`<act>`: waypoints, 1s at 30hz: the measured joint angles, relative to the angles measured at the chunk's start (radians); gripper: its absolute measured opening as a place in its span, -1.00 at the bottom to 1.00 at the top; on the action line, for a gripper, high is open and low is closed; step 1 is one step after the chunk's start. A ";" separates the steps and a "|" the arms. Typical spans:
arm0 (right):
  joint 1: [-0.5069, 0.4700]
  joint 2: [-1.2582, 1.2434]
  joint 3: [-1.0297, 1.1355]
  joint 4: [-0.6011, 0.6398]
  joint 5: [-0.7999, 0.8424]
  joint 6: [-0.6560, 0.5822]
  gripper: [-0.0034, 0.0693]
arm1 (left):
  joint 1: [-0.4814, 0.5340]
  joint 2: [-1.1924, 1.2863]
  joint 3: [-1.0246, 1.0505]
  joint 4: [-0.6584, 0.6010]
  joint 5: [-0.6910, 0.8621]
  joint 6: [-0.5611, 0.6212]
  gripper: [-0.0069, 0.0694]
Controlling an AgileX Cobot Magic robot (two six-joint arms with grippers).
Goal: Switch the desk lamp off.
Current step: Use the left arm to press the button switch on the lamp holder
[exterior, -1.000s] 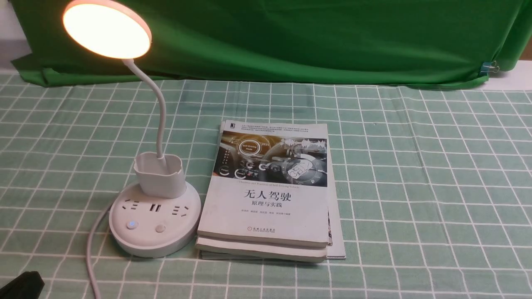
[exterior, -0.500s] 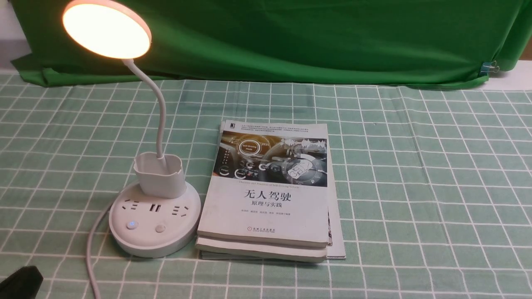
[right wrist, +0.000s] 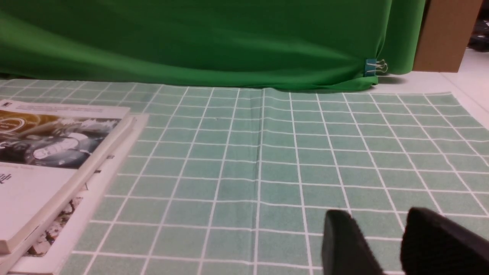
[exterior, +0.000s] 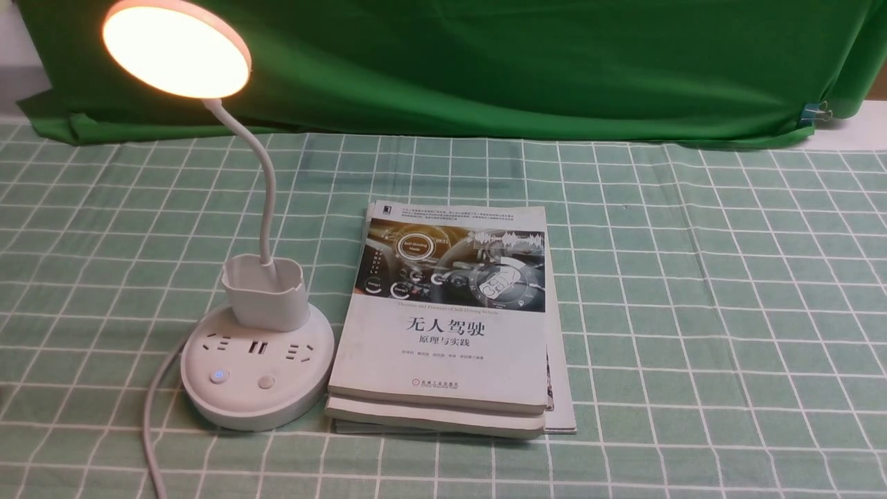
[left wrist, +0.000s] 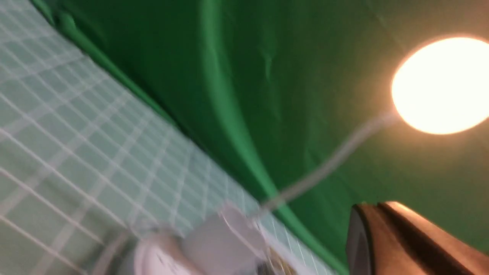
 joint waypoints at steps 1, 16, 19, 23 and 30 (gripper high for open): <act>0.000 0.000 0.000 0.000 0.000 0.000 -0.24 | 0.000 0.014 -0.018 0.000 0.028 0.007 -0.82; 0.000 0.000 0.000 0.000 0.000 0.000 -0.24 | -0.019 0.925 -0.722 0.469 0.939 0.084 -0.82; 0.000 0.000 0.000 0.000 0.000 0.000 -0.24 | -0.076 1.048 -0.765 0.514 0.936 0.085 -0.82; 0.000 0.000 0.000 0.000 0.000 0.000 -0.24 | -0.180 1.193 -0.818 0.558 0.935 0.073 -0.82; 0.000 0.000 0.000 0.000 0.000 0.000 -0.24 | -0.259 1.358 -0.898 0.562 0.921 0.064 -0.82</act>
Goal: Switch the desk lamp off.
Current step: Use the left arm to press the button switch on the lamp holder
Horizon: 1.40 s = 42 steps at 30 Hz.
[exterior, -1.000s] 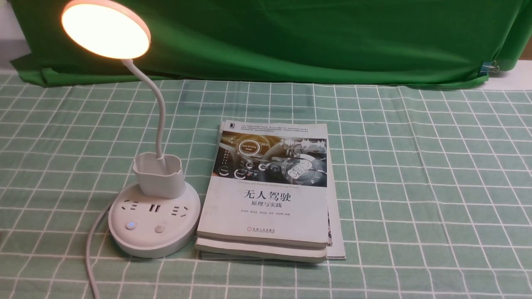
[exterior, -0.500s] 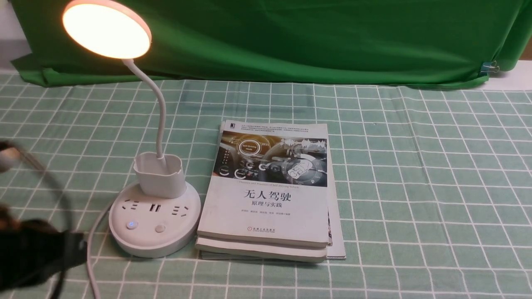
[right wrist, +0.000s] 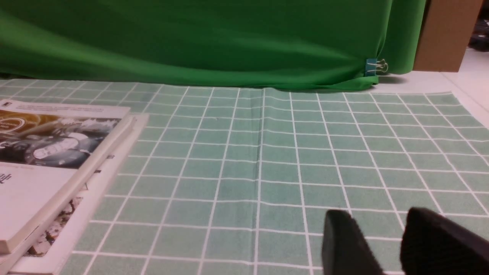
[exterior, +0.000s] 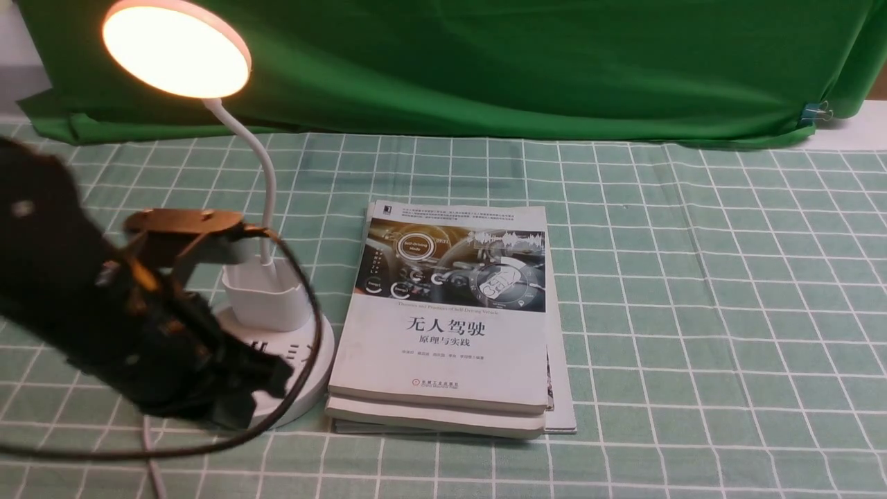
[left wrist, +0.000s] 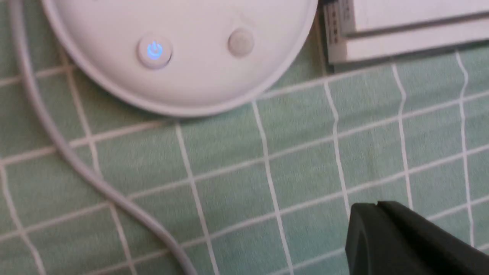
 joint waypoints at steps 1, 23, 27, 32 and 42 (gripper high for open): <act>0.000 0.000 0.000 0.000 0.000 0.000 -0.24 | -0.001 0.018 -0.010 0.008 0.000 -0.004 -0.82; 0.000 0.000 0.000 0.000 0.000 0.000 -0.24 | 0.000 0.330 -0.213 0.146 -0.040 -0.029 -0.82; 0.000 0.000 0.000 0.000 0.000 0.000 -0.24 | 0.000 0.361 -0.213 0.155 -0.039 -0.029 -0.82; 0.000 0.000 0.000 0.000 0.000 0.000 -0.24 | 0.000 0.416 -0.219 0.157 -0.044 -0.029 -0.82; 0.000 0.000 0.000 0.000 0.000 0.000 -0.24 | 0.000 0.403 -0.226 0.159 -0.032 -0.029 -0.82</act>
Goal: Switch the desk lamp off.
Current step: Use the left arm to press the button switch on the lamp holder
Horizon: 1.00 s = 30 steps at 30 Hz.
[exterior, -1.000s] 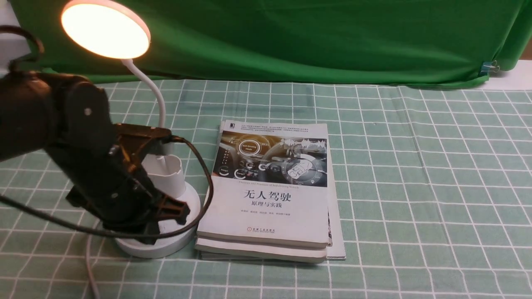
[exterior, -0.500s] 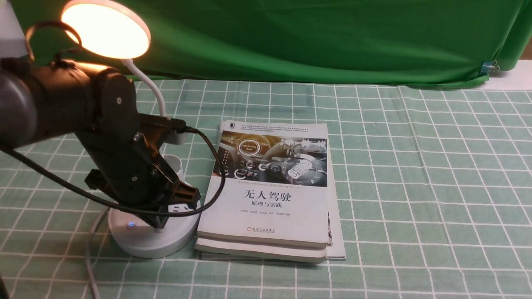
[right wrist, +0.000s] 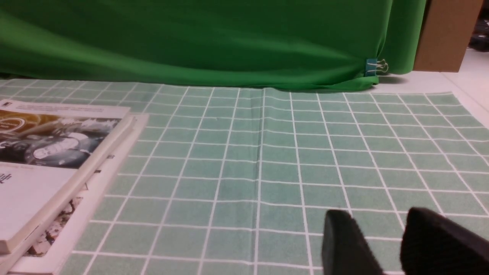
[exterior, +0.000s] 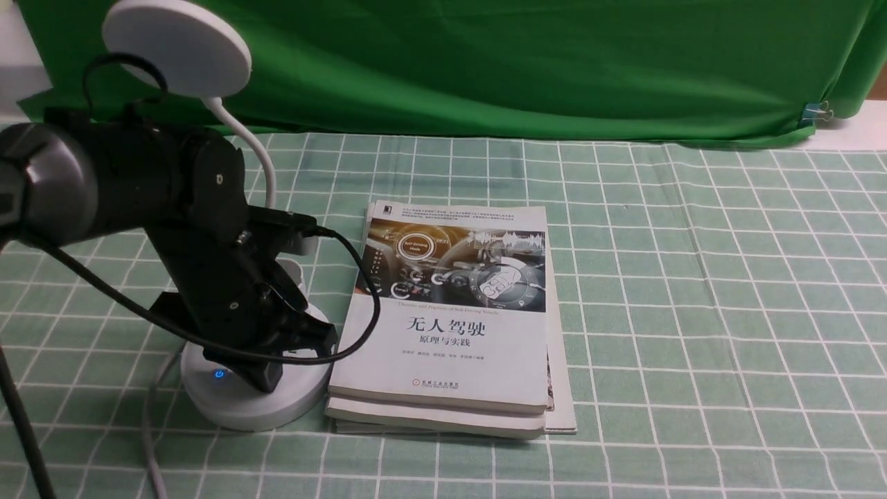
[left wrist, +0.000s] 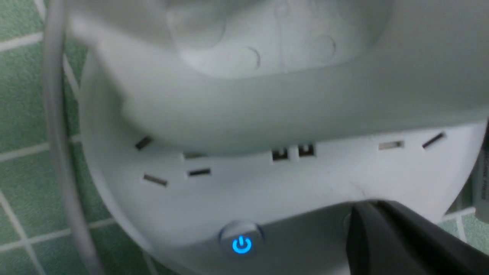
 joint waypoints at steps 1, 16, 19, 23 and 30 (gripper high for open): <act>0.000 0.000 0.000 0.000 0.000 0.000 -0.24 | 0.000 -0.010 0.003 0.001 -0.001 0.001 -0.82; 0.000 0.000 0.000 0.000 0.000 0.000 -0.24 | 0.000 0.011 0.005 0.001 -0.008 0.001 -0.82; 0.000 0.000 0.000 0.000 0.000 0.000 -0.24 | 0.000 0.022 -0.004 0.001 -0.005 0.001 -0.82; 0.000 0.000 0.000 0.000 0.000 0.000 -0.24 | 0.000 0.017 -0.005 0.004 -0.004 -0.002 -0.82; 0.000 0.000 0.000 0.000 0.000 0.000 -0.24 | 0.000 -0.072 0.004 0.012 0.000 -0.002 -0.82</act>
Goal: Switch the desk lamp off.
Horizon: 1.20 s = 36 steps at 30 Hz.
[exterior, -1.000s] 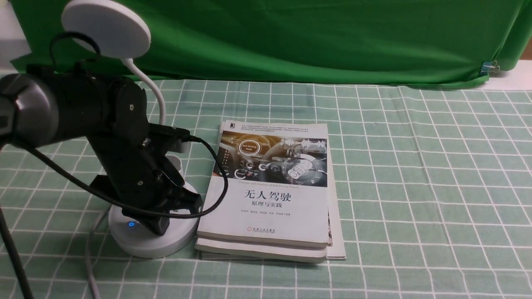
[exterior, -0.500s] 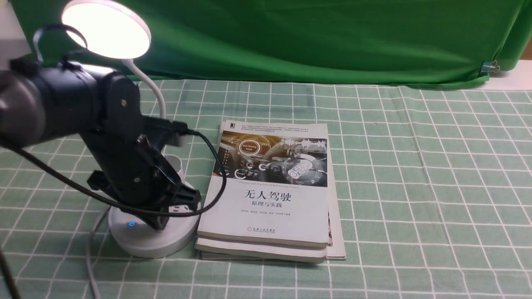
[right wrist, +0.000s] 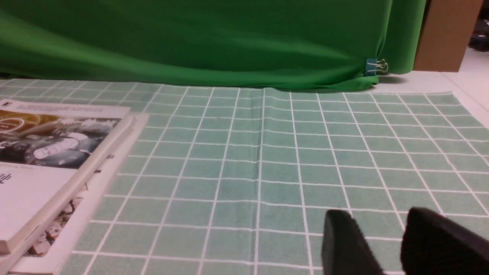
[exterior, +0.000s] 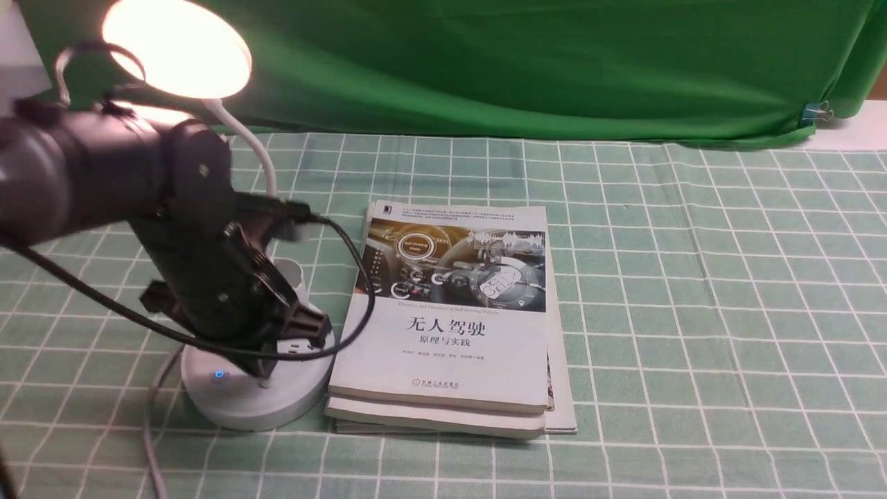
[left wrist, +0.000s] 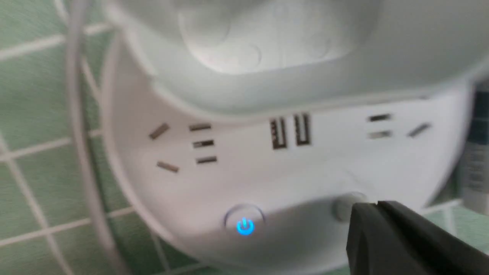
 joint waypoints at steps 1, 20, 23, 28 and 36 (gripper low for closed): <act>0.000 0.000 0.000 0.000 0.000 0.000 -0.24 | 0.000 -0.017 0.000 0.000 0.000 0.000 -0.82; 0.000 0.000 0.000 0.000 0.000 0.000 -0.24 | 0.000 0.095 -0.007 0.000 -0.012 0.000 -0.82; 0.000 0.000 0.000 0.000 0.000 0.000 -0.24 | 0.000 0.092 -0.008 0.000 -0.011 0.000 -0.82; 0.000 0.000 0.000 0.000 0.000 0.000 -0.24 | 0.000 0.028 0.007 0.000 0.015 0.000 -0.82; 0.000 0.000 0.000 0.000 0.000 0.000 -0.24 | 0.000 -0.329 0.125 -0.020 -0.035 0.000 -0.82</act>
